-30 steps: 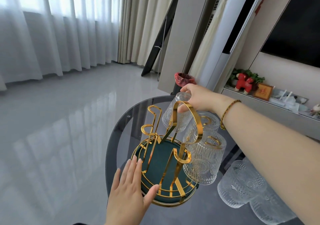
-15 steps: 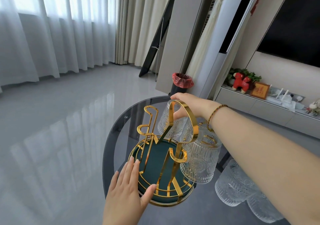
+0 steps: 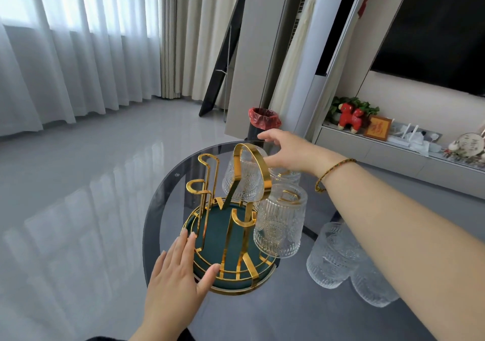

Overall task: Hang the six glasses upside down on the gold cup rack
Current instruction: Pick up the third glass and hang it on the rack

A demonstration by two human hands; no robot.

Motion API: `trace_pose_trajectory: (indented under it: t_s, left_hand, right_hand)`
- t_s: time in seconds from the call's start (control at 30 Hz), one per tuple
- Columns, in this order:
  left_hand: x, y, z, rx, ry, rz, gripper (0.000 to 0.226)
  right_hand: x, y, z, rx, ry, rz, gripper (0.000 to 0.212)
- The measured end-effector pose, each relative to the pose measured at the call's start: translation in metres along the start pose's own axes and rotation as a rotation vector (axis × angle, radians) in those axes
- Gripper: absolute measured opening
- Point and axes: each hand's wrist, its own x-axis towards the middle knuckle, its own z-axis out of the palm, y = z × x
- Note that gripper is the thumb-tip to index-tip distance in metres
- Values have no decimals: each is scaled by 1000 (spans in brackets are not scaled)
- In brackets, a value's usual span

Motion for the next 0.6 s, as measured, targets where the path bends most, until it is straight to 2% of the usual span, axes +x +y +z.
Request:
trace_pose_trajectory:
  t_s: [0.07,0.17,0.23,0.33,0.43,0.53,0.6]
  left_hand:
    - [-3,4,-4,13,-18,4,122]
    - [-11,6,-5,16,14,46,80]
    - [-20,9,-8,-1,52,84,63]
    - [-37,16,-3,-1,173,153,56]
    - [-59,38,1,-49,212,218,59]
    - [-73,61,9,-41,252,466,32]
    - [-75,78,10,-64,188,587,31]
  right_hand:
    - [-24,9,-5,38,111,-6,59]
    - [-71,27,-6,59,269,-11,51]
    - [-105,43,-2,68,336,11,46]
    - [-152,71,5,103,420,86,42]
    - [-190,96,15,185,636,184,41]
    - [-219,118,37,281,884,297,35]
    - [-231,132,57,370,1004,384,34]
